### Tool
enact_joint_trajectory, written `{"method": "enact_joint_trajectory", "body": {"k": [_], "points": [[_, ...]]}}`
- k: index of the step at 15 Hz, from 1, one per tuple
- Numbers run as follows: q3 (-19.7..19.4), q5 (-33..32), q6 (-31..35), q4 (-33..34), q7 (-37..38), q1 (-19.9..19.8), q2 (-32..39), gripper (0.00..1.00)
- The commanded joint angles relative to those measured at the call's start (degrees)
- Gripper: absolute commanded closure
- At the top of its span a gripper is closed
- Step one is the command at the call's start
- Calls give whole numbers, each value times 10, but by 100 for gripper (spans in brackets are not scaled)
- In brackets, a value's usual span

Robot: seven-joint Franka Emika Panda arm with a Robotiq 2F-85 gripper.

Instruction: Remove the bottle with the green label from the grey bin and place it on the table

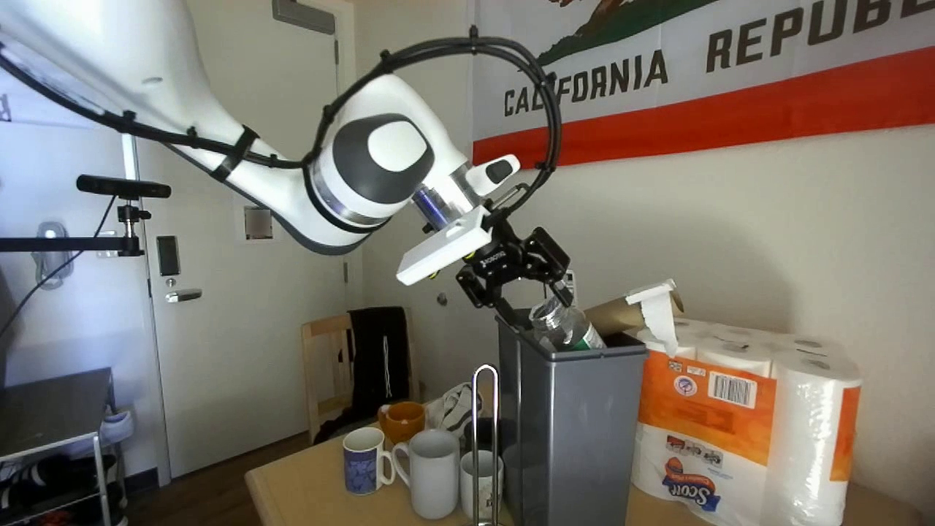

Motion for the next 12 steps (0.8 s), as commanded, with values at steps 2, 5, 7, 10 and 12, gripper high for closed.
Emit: {"method": "enact_joint_trajectory", "body": {"k": [2,5,7,10,12], "points": [[-5,-39,42,83,26,-4,72,14],[-7,-32,7,105,24,0,86,42],[-6,-32,-19,114,25,3,85,58],[-11,-13,-56,125,9,18,81,79],[-7,3,-75,132,-1,24,81,94]]}}
